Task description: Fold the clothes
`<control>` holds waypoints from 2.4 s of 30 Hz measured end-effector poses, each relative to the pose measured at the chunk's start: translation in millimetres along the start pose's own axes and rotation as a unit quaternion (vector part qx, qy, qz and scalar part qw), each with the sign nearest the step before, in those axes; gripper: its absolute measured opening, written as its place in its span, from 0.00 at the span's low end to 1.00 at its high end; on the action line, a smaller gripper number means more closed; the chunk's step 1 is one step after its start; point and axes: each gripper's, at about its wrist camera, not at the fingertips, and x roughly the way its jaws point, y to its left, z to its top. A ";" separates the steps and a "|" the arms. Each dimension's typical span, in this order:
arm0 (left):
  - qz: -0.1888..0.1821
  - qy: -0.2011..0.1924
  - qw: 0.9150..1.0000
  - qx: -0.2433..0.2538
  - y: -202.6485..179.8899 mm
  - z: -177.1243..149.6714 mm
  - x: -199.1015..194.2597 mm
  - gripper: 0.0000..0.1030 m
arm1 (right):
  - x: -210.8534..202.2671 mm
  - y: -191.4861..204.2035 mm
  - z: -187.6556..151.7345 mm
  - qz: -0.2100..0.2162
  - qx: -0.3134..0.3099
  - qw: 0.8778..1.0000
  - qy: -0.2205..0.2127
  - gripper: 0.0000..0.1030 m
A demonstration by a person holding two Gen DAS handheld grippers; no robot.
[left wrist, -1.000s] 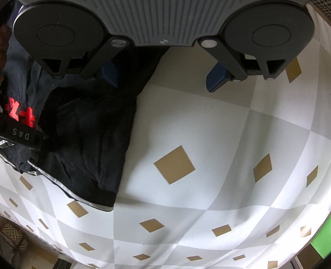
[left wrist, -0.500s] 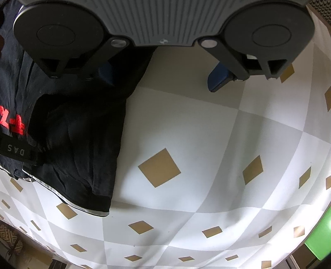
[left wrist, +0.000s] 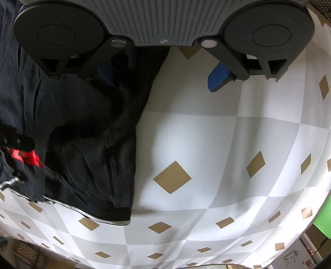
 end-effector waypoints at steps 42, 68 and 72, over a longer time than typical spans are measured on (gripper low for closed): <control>-0.072 -0.053 0.995 0.036 -23.7 -124.2 -33.9 0.99 | -56.3 -86.5 -133.2 -0.092 0.133 0.986 0.029 0.82; -0.069 -0.044 0.996 0.048 -33.5 -162.3 -59.6 0.99 | -114.3 -46.1 -182.8 -0.055 0.105 0.992 0.029 0.81; -0.073 -0.044 0.995 0.052 -36.4 -170.2 -63.4 0.99 | -111.2 -44.3 -191.3 -0.053 0.109 0.991 0.049 0.81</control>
